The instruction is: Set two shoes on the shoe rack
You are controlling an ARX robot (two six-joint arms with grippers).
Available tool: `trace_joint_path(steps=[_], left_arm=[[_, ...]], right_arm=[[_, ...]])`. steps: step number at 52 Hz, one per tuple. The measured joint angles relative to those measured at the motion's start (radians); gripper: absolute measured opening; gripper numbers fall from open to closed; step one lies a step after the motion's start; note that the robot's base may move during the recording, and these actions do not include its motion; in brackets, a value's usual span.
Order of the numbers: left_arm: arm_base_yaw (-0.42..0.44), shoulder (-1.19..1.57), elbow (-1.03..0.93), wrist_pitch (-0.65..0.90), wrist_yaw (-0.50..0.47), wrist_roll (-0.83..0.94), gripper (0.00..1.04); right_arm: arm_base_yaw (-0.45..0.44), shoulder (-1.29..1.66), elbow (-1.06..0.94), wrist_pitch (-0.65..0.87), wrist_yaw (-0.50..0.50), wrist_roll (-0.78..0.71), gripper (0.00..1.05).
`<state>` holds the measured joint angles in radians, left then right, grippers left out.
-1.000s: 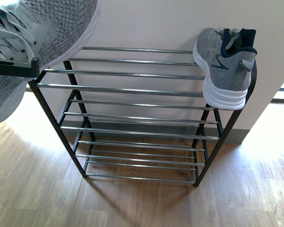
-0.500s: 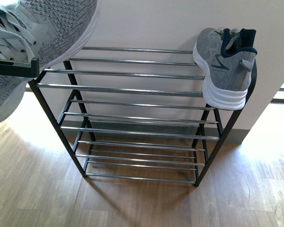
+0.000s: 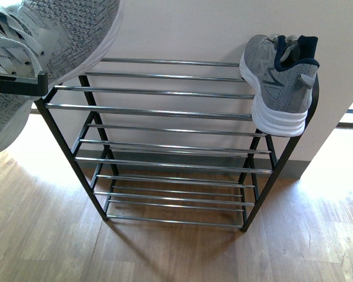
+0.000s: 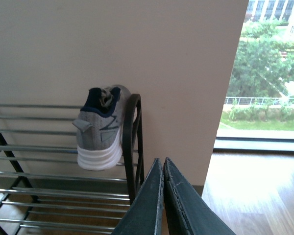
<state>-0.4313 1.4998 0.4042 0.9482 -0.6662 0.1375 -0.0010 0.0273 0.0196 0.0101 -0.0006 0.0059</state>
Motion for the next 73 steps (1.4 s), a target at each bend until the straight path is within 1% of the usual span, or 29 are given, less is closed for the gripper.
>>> trace_joint_path(steps=[9, 14, 20, 22, 27, 28, 30, 31, 32, 34, 38, 39, 41, 48, 53, 61, 69, 73], left_arm=[[0.0, 0.0, 0.0, 0.0, 0.001, 0.0, 0.02], [0.0, 0.0, 0.0, 0.0, 0.0, 0.0, 0.02], [0.0, 0.0, 0.0, 0.0, 0.0, 0.0, 0.02], [0.001, 0.0, 0.0, 0.0, 0.0, 0.0, 0.02], [0.006, 0.0, 0.0, 0.0, -0.018, 0.0, 0.02], [0.005, 0.0, 0.0, -0.005, -0.029, -0.003, 0.02], [-0.019, -0.011, 0.027, -0.096, -0.112, -0.052, 0.02], [-0.026, -0.013, 0.036, -0.125, -0.136, -0.06, 0.02], [-0.047, -0.016, 0.066, -0.205, -0.196, -0.116, 0.02], [-0.062, -0.016, 0.122, -0.336, -0.223, -0.218, 0.02], [-0.05, 0.005, 0.248, -0.561, -0.16, -0.424, 0.02], [-0.047, 0.011, 0.267, -0.589, -0.148, -0.452, 0.02], [-0.038, 0.043, 0.344, -0.691, -0.095, -0.566, 0.02], [-0.027, 0.193, 0.57, -0.899, 0.037, -0.83, 0.02], [-0.033, 0.303, 0.711, -0.976, 0.093, -0.9, 0.02], [-0.053, 0.456, 0.925, -1.067, 0.177, -0.939, 0.02], [-0.082, 0.666, 1.27, -1.298, 0.293, -0.961, 0.02], [-0.095, 0.745, 1.399, -1.35, 0.33, -0.935, 0.02]], right_arm=[[0.0, -0.02, 0.0, -0.009, 0.0, 0.0, 0.02], [0.0, -0.021, 0.0, -0.009, 0.0, -0.002, 0.21], [0.0, -0.022, 0.0, -0.009, 0.0, -0.002, 0.47], [0.0, -0.022, 0.0, -0.009, -0.002, -0.002, 0.54], [0.0, -0.022, 0.0, -0.01, -0.002, -0.002, 0.77], [0.0, -0.022, 0.0, -0.01, -0.002, -0.002, 0.79], [0.001, -0.023, 0.0, -0.011, 0.005, -0.001, 0.86], [0.0, -0.023, 0.0, -0.011, 0.007, -0.001, 0.88], [0.0, -0.023, 0.0, -0.011, 0.006, -0.002, 0.93], [0.0, -0.023, 0.0, -0.011, 0.004, -0.001, 0.97], [0.0, -0.023, 0.0, -0.011, 0.004, -0.001, 0.95], [0.0, -0.023, 0.0, -0.011, 0.004, -0.002, 0.95], [0.0, -0.023, 0.0, -0.011, 0.003, -0.002, 0.96], [0.0, -0.023, 0.0, -0.011, 0.0, -0.002, 0.96], [0.0, -0.023, 0.0, -0.011, 0.001, -0.002, 0.96], [0.0, -0.023, 0.0, -0.011, 0.001, -0.002, 0.96], [0.0, -0.023, 0.0, -0.011, 0.001, -0.001, 0.96], [0.0, -0.023, 0.0, -0.011, 0.001, -0.002, 0.96]])
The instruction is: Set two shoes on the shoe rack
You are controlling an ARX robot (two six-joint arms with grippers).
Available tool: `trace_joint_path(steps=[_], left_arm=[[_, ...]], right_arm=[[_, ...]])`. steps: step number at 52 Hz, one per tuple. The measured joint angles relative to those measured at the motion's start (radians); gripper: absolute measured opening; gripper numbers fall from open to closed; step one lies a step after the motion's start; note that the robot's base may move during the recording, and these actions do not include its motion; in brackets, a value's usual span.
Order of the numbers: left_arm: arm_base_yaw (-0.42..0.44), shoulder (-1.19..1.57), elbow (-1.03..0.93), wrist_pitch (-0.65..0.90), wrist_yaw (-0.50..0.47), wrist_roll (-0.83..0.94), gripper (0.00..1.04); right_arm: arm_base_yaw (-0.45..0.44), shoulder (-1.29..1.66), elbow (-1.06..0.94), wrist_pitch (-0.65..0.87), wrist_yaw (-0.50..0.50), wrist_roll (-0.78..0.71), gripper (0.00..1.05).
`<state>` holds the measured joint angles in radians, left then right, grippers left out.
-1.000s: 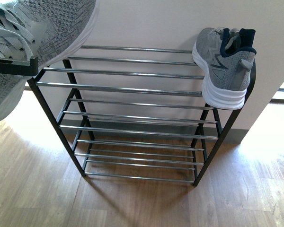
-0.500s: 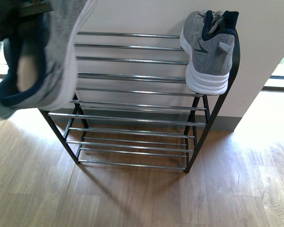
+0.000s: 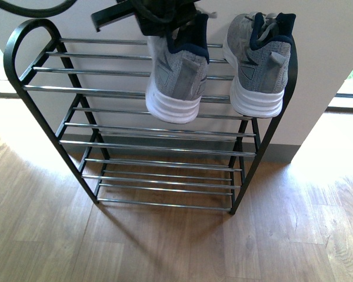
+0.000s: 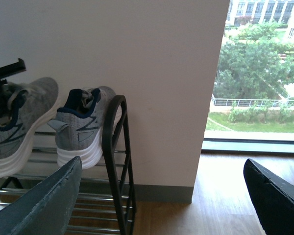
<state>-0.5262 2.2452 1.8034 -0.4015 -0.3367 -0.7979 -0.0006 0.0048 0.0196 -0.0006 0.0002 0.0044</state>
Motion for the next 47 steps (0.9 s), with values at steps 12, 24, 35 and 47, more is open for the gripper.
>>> trace_joint_path(steps=[12, 24, 35, 47], left_arm=[[0.006, 0.152, 0.246, -0.081, 0.074, 0.042, 0.02], [0.011, 0.263, 0.368, -0.119, 0.114, 0.053, 0.02], [0.008, 0.282, 0.391, -0.071, 0.169, 0.179, 0.12], [-0.001, 0.066, 0.114, 0.113, 0.178, 0.237, 0.57]], right_arm=[[0.0, 0.0, 0.0, 0.0, 0.0, 0.0, 0.96], [0.0, 0.0, 0.0, 0.0, -0.001, 0.0, 0.96], [0.0, 0.0, 0.0, 0.0, 0.0, 0.0, 0.96], [0.0, 0.0, 0.0, 0.0, 0.0, 0.0, 0.96]])
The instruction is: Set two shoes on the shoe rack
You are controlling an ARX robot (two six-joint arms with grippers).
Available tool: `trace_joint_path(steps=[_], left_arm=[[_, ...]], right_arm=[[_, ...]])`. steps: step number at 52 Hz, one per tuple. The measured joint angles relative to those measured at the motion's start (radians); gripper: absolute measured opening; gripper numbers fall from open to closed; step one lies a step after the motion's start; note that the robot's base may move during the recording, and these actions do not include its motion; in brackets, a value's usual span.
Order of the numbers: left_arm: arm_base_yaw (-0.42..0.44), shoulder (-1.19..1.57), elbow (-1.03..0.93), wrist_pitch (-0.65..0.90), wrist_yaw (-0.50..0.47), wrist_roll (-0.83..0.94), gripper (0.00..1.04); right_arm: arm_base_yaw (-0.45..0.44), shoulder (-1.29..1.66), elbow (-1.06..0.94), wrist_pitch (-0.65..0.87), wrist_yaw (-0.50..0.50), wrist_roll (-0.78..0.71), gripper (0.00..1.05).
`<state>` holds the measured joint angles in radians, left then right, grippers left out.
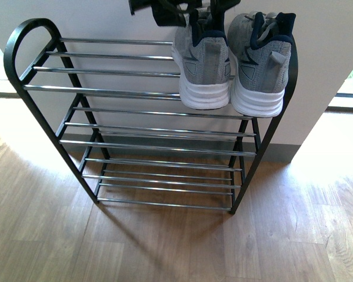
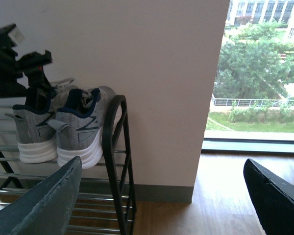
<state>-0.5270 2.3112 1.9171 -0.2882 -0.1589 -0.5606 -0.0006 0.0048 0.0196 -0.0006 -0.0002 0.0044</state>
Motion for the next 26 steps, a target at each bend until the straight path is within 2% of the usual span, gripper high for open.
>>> trace_joint_path(steps=[5, 9, 13, 14, 16, 18, 21, 26], left_arm=[[-0.002, -0.093, -0.084, 0.047, -0.047, 0.018, 0.69], [-0.006, -0.187, -0.176, 0.133, -0.155, 0.072, 0.82], [-0.007, -0.239, -0.218, 0.189, -0.209, 0.121, 0.89], [-0.006, -0.249, -0.238, 0.23, -0.229, 0.153, 0.88], [0.0, -0.291, -0.336, 0.431, -0.3, 0.224, 0.81], [0.018, -0.352, -0.486, 0.668, -0.309, 0.343, 0.72], [0.042, -0.414, -0.642, 0.855, -0.292, 0.422, 0.63], [0.085, -0.504, -0.844, 1.04, -0.257, 0.484, 0.5]], right_arm=[[0.0, 0.0, 0.0, 0.0, 0.0, 0.0, 0.96], [0.0, 0.0, 0.0, 0.0, 0.0, 0.0, 0.96], [0.0, 0.0, 0.0, 0.0, 0.0, 0.0, 0.96], [0.0, 0.0, 0.0, 0.0, 0.0, 0.0, 0.96], [0.0, 0.0, 0.0, 0.0, 0.0, 0.0, 0.96], [0.0, 0.0, 0.0, 0.0, 0.0, 0.0, 0.96], [0.0, 0.0, 0.0, 0.0, 0.001, 0.0, 0.96], [0.0, 0.0, 0.0, 0.0, 0.0, 0.0, 0.96]])
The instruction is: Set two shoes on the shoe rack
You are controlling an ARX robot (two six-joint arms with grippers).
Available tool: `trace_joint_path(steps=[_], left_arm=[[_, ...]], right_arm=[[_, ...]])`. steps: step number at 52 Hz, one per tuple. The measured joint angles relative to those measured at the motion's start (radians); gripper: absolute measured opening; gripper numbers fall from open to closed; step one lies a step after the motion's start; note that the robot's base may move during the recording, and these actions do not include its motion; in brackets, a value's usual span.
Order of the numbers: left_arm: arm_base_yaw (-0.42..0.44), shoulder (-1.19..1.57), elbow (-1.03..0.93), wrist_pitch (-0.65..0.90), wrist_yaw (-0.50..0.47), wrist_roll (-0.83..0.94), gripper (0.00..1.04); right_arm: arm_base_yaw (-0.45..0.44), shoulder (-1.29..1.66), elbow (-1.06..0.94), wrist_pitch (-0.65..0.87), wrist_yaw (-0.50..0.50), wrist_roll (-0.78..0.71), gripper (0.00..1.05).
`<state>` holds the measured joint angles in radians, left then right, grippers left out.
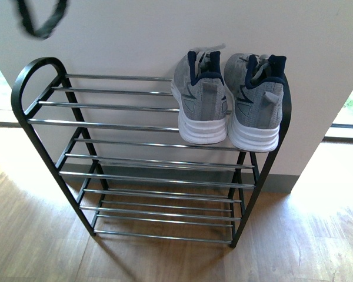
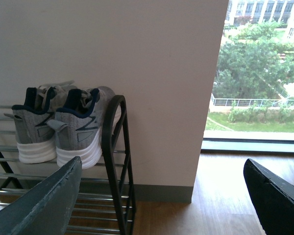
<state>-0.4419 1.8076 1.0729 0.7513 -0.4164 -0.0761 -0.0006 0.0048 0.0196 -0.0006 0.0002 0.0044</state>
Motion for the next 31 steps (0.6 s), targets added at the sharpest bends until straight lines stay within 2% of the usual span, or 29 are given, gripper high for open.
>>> trace_joint_path(steps=[9, 10, 11, 14, 15, 22, 24, 31], left_arm=[[0.089, -0.154, -0.286, 0.146, 0.052, 0.043, 0.27], [0.104, -0.185, -0.339, 0.161, 0.069, 0.049, 0.22], [0.11, -0.203, -0.369, 0.168, 0.075, 0.05, 0.21], [0.116, -0.23, -0.422, 0.172, 0.078, 0.054, 0.31], [0.118, -0.236, -0.435, 0.174, 0.089, 0.061, 0.3], [0.16, -0.32, -0.56, 0.213, 0.154, 0.065, 0.04], [0.171, -0.342, -0.584, 0.218, 0.162, 0.063, 0.01], [0.227, -0.444, -0.698, 0.23, 0.198, 0.066, 0.01]], right_arm=[[0.0, 0.0, 0.0, 0.0, 0.0, 0.0, 0.96], [0.0, 0.0, 0.0, 0.0, 0.0, 0.0, 0.96], [0.0, 0.0, 0.0, 0.0, 0.0, 0.0, 0.96], [0.0, 0.0, 0.0, 0.0, 0.0, 0.0, 0.96], [0.0, 0.0, 0.0, 0.0, -0.001, 0.0, 0.96], [0.0, 0.0, 0.0, 0.0, 0.0, 0.0, 0.96], [0.0, 0.0, 0.0, 0.0, 0.0, 0.0, 0.96], [0.0, 0.0, 0.0, 0.0, -0.001, 0.0, 0.96]])
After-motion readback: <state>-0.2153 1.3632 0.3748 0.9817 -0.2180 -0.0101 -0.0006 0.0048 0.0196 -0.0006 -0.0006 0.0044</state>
